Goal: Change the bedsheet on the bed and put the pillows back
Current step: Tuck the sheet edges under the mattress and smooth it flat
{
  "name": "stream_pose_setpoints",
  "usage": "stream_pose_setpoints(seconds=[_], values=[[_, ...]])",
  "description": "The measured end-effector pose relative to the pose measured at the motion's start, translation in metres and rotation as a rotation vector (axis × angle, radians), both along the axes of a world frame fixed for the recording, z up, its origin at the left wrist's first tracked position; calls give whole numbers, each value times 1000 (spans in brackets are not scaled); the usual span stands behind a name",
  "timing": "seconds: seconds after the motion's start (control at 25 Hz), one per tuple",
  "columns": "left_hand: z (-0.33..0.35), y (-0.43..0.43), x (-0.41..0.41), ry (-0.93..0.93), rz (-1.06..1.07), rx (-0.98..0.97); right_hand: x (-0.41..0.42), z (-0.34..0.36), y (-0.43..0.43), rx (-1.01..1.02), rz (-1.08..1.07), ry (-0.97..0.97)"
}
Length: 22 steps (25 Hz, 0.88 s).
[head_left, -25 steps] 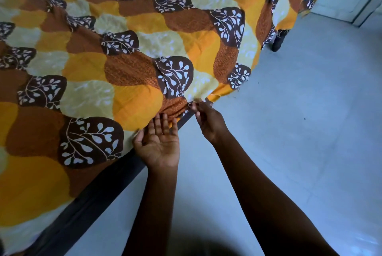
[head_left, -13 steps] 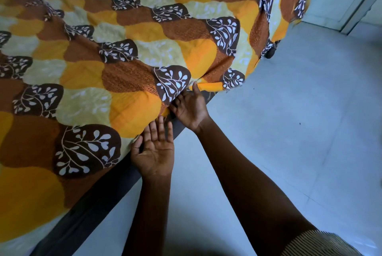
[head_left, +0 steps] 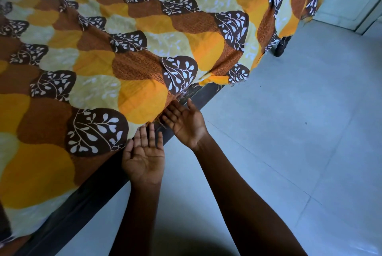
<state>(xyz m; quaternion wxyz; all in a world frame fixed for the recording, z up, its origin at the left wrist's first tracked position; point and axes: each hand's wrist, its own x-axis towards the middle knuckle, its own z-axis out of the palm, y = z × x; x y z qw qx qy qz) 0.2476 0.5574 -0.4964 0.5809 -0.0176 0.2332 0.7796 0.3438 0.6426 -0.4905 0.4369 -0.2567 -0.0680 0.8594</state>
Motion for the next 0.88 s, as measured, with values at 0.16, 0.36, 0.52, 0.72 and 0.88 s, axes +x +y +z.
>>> stream_pose_setpoints(seconds=[0.16,0.36,0.52,0.72,0.88], values=[[2,-3,-3,96,-34,-43,-25,9,17,-11,5,23],[13,-16,8,278,-148,-282,-9,13,-9,59,0,-350],[36,-30,5,745,-359,-285,14,31,-61,373,-41,-795],[101,-27,-63,1793,-123,-75,-22,83,-38,1077,-131,-1202],[110,-1,-150,2429,-246,-151,-73,92,6,1629,-7,-1638]])
